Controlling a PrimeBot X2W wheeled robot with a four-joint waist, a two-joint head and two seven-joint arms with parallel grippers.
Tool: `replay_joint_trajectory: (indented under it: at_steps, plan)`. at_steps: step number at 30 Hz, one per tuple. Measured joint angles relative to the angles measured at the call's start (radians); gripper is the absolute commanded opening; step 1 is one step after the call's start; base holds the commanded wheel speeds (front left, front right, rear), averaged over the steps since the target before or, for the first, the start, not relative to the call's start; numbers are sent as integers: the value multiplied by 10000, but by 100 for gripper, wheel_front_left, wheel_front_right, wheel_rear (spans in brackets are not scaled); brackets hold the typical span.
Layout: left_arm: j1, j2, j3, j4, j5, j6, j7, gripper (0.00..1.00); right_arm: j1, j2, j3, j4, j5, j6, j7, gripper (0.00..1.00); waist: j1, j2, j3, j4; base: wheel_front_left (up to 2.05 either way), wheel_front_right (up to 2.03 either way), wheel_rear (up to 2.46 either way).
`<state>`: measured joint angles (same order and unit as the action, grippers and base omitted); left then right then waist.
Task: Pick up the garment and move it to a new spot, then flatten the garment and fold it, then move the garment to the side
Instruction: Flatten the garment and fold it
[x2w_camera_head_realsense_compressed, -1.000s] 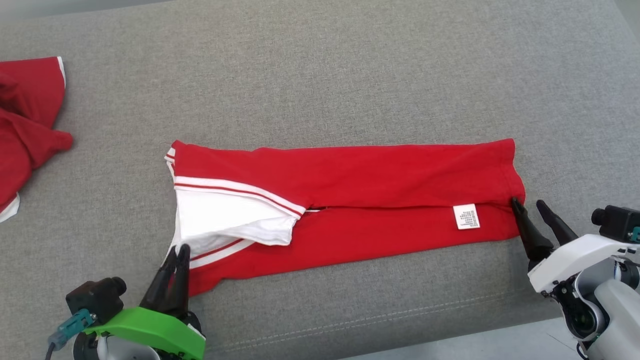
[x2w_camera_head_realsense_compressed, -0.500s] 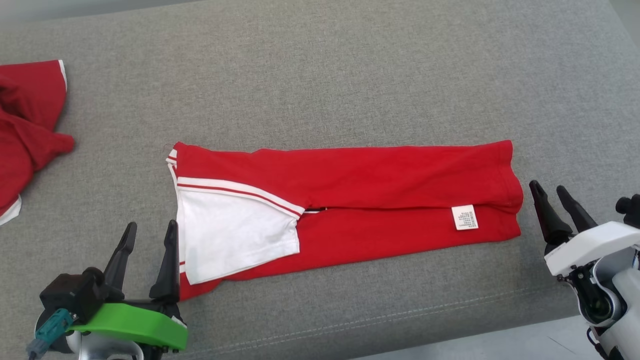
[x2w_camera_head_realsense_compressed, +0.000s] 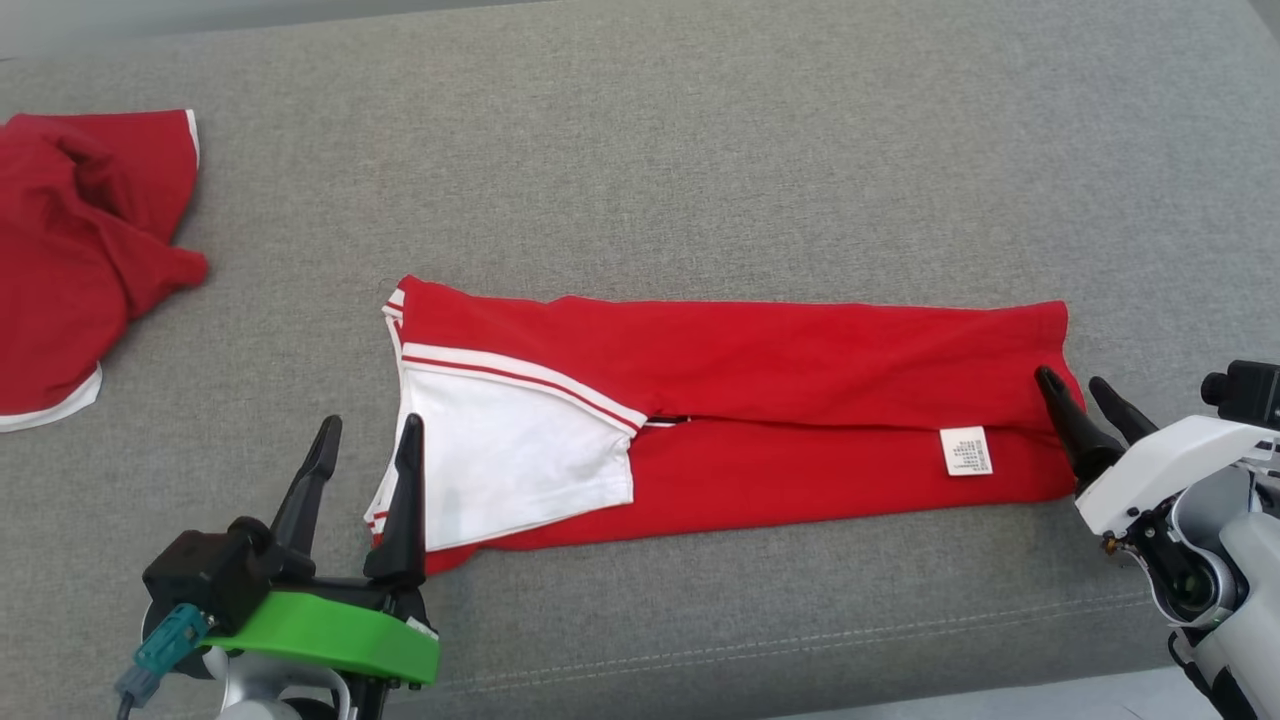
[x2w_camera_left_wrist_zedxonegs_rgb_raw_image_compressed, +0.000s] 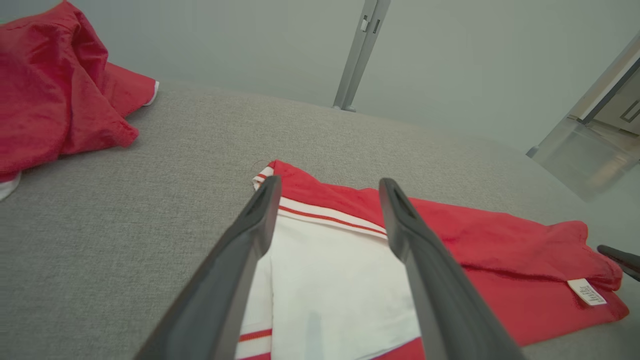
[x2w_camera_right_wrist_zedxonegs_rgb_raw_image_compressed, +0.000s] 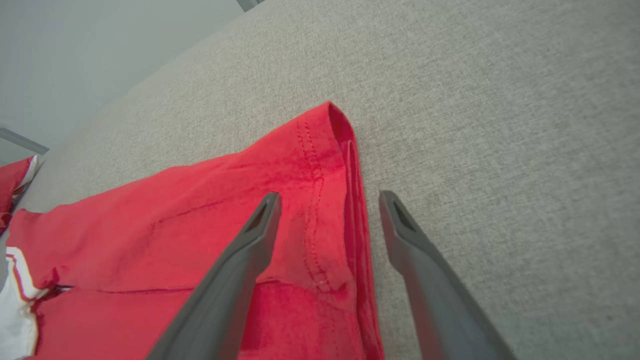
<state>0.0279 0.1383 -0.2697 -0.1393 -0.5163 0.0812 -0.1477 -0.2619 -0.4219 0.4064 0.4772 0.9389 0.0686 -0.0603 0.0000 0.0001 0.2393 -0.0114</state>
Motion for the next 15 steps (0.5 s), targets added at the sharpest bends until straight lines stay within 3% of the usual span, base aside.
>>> replay_joint_trajectory:
  at_steps: [15]
  plan:
    - [3, -73, 171, 15, 2, 119, -127, 100, -439, 150, -165, 796, 654, -261, 943, 100, 0, 0, 212, 474, 0, 0, 0]
